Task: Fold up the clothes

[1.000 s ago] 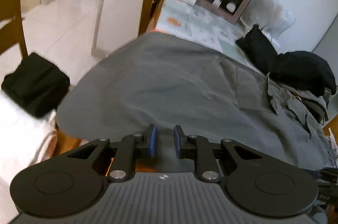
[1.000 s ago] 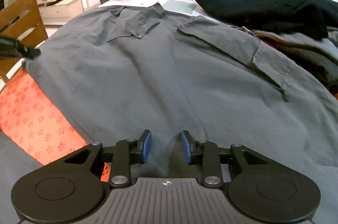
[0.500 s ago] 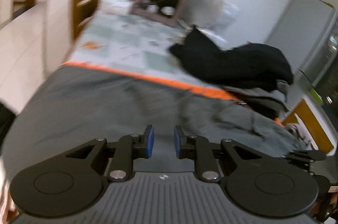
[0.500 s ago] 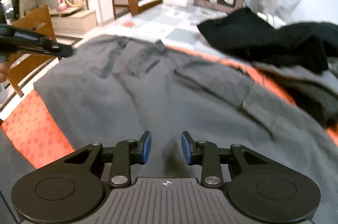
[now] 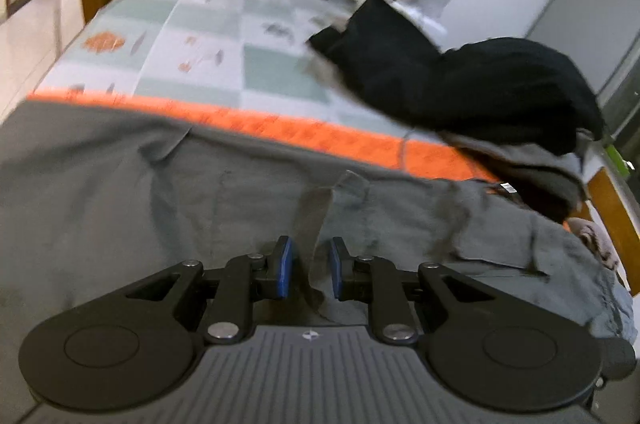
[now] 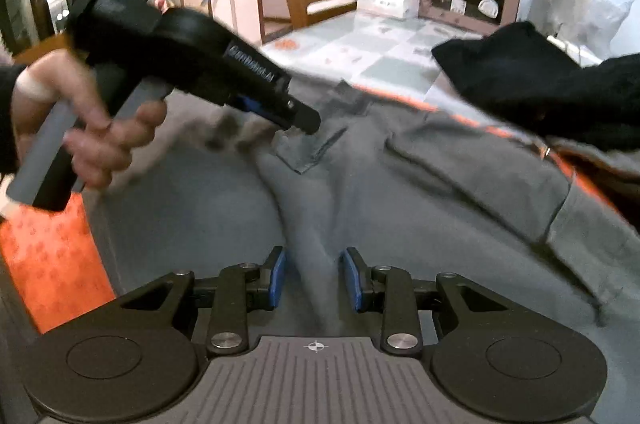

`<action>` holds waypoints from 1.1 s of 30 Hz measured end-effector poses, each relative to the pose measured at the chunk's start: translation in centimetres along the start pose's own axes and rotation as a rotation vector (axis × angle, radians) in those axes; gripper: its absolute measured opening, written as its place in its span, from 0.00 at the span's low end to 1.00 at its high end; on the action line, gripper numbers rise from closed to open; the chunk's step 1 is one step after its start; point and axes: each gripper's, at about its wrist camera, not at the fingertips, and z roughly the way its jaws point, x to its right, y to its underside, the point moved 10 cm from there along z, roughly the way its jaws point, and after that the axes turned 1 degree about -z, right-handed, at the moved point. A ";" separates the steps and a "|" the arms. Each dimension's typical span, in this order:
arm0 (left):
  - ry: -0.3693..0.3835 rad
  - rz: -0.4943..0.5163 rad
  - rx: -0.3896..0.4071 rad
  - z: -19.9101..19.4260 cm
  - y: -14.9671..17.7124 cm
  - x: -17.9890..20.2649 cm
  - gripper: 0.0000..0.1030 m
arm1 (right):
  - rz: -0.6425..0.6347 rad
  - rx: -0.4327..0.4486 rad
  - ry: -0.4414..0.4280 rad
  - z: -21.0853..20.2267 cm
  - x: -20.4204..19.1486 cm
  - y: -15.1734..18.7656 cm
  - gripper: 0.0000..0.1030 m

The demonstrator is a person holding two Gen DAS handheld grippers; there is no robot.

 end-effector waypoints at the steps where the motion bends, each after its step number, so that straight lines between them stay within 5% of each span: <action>1: -0.001 -0.004 0.007 0.0 0.0 -0.2 0.21 | 0.000 0.005 -0.001 0.0 0.0 0.1 0.34; 9: 0.028 0.006 0.120 -2.7 -2.2 1.4 0.21 | -0.004 0.053 0.036 -1.7 1.0 -1.8 0.33; 18: -0.017 -0.012 0.071 -0.6 -1.7 0.2 0.21 | 0.114 0.121 0.291 -2.1 10.4 -5.2 0.33; 26: -0.050 -0.013 0.060 0.3 -0.8 -1.7 0.14 | 0.248 0.029 0.294 2.0 14.3 -2.6 0.26; 33: -0.045 0.032 0.059 -2.4 -0.9 -0.2 0.16 | 0.227 0.041 0.305 -1.3 13.3 -3.6 0.26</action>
